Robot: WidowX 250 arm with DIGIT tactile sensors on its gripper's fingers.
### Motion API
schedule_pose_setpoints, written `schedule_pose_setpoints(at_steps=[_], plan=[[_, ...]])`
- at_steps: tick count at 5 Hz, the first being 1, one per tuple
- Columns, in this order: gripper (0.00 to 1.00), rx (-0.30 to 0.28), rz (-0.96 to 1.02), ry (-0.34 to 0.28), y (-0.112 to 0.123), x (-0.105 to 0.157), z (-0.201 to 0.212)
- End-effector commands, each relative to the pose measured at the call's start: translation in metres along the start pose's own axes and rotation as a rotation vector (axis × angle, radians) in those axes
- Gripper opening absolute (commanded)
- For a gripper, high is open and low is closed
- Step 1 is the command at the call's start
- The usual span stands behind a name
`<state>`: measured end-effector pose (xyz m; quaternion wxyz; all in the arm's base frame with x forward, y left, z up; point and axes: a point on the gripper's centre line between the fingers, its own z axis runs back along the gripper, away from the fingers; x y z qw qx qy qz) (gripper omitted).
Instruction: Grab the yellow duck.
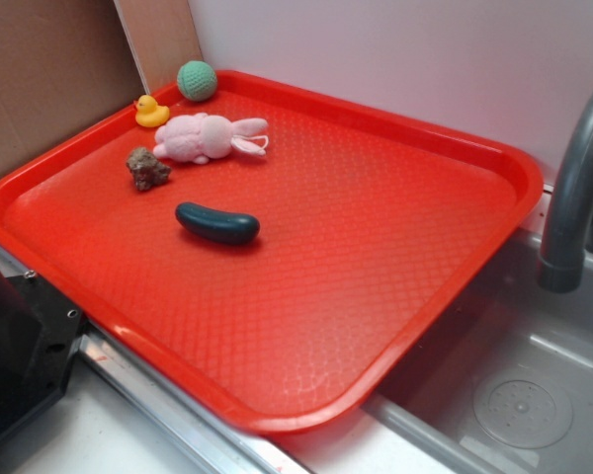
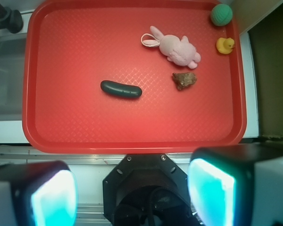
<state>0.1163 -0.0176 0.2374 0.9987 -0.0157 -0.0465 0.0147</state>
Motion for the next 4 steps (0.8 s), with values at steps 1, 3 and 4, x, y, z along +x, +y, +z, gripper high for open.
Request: schedule_pose_setpoints(at_steps=[1, 3, 4], plan=[[1.0, 0.0, 0.0, 0.0, 0.0, 0.0, 0.0], [1.0, 0.04, 0.104, -0.006, 0.025, -0.004, -0.027], [1.0, -0.018, 0.004, -0.042, 0.0, -0.015, -0.006]])
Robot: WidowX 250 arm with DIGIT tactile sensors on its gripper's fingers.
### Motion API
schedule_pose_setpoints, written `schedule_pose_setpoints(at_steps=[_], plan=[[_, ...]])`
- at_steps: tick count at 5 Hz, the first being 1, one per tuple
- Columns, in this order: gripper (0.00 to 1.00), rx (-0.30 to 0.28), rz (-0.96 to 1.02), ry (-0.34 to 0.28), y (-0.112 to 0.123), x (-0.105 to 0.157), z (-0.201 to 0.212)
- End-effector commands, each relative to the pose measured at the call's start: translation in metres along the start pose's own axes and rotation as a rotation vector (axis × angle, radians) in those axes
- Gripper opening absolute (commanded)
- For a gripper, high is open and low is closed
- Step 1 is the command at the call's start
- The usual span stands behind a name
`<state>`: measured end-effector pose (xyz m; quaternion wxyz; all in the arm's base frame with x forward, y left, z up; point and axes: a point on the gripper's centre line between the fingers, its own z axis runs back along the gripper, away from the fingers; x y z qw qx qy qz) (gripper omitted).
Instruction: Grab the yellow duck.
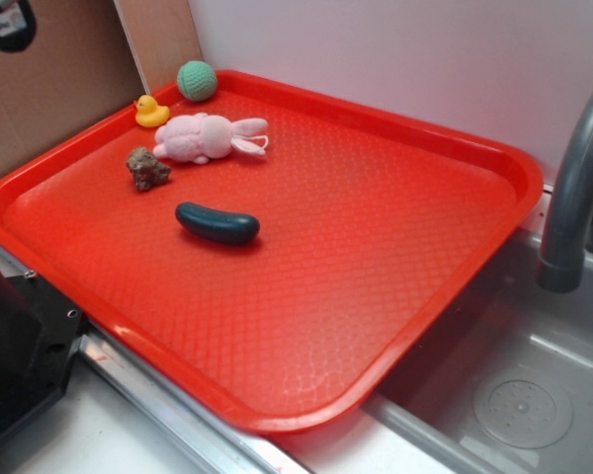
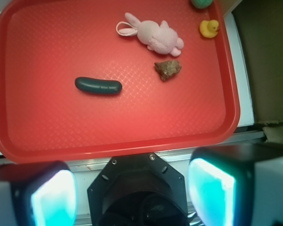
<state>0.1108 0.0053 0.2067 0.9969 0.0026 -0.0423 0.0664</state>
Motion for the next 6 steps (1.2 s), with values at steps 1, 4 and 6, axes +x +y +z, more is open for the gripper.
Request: schedule_pose_setpoints(at_steps=[1, 4, 6], plan=[[1.0, -0.061, -0.097, -0.048, -0.022, -0.01, 0.024], [1.0, -0.032, 0.071, -0.025, -0.001, 0.028, 0.007], [1.0, -0.012, 0.277, -0.041, 0.028, 0.072, -0.014]])
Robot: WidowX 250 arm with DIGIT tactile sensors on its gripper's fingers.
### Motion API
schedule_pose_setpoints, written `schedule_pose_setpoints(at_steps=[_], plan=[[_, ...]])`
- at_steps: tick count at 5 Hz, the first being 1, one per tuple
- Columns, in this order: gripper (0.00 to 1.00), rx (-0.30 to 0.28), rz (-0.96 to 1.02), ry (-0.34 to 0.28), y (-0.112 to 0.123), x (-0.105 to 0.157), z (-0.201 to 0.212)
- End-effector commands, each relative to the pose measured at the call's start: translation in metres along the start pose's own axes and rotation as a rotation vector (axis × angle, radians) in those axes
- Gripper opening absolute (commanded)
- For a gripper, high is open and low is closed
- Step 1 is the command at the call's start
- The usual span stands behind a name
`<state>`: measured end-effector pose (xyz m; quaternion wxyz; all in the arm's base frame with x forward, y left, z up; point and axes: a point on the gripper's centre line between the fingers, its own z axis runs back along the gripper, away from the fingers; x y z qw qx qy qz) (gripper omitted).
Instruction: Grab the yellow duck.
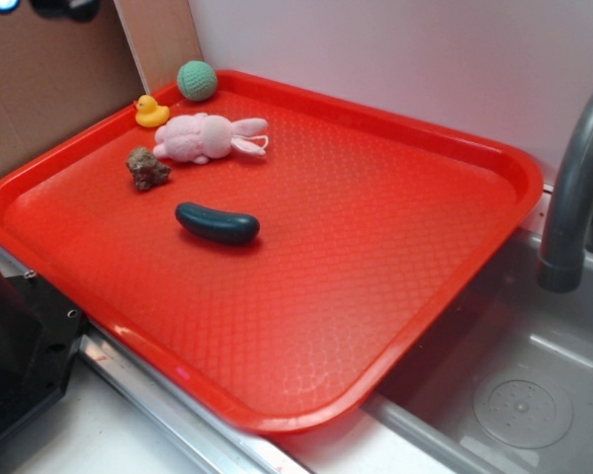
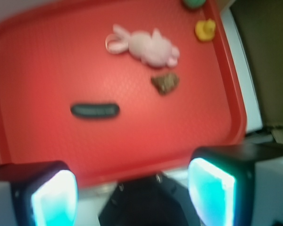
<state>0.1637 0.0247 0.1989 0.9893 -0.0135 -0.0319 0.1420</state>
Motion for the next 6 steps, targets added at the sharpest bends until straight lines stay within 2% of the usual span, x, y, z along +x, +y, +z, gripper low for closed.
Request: schedule_pose_setpoints(at_steps=[1, 2, 3, 6], plan=[[1.0, -0.019, 0.373, -0.119, 0.034, 0.035, -0.027], [1.0, 0.038, 0.615, -0.194, 0.06, 0.045, -0.048], [1.0, 0.099, 0.817, -0.231, 0.091, 0.057, -0.067], [1.0, 0.099, 0.817, -0.231, 0.091, 0.057, -0.067]])
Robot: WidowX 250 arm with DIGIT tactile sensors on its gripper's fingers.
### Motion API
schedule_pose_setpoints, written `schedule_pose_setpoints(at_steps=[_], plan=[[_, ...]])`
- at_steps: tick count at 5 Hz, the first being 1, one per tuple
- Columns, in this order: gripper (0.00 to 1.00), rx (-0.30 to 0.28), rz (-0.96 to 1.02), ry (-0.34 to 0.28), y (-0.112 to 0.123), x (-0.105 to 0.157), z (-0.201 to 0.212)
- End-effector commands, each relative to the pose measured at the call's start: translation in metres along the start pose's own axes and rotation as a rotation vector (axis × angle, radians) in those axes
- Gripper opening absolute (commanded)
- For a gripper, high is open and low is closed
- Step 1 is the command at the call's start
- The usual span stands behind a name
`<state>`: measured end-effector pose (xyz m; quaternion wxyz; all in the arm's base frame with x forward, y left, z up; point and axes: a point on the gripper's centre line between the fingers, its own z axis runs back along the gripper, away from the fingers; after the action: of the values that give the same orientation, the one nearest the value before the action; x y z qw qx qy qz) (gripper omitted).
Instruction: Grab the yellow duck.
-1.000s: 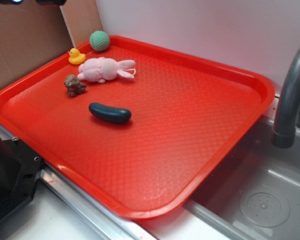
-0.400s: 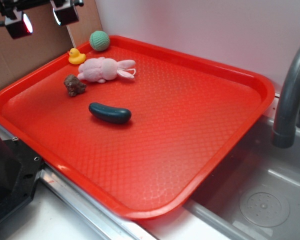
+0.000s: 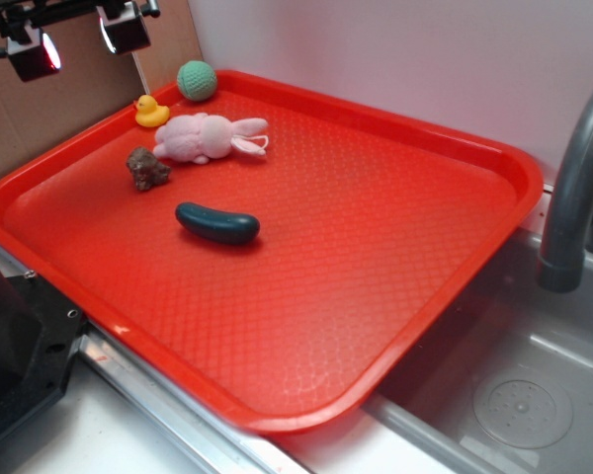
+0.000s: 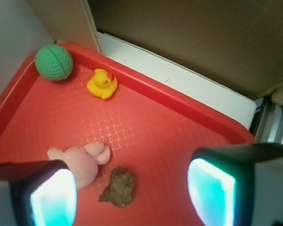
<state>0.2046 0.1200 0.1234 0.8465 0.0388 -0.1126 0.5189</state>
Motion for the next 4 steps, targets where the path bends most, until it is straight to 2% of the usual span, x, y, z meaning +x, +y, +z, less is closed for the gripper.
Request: schedule_pose_setpoints(at_steps=[1, 2, 3, 4], plan=[[1.0, -0.048, 0.117, -0.064, -0.001, 0.017, -0.015], [1.0, -0.018, 0.146, -0.112, -0.019, 0.026, -0.044], [1.0, -0.046, 0.155, -0.145, -0.019, 0.032, -0.058], [1.0, -0.039, 0.224, -0.143, -0.012, 0.048, -0.077]])
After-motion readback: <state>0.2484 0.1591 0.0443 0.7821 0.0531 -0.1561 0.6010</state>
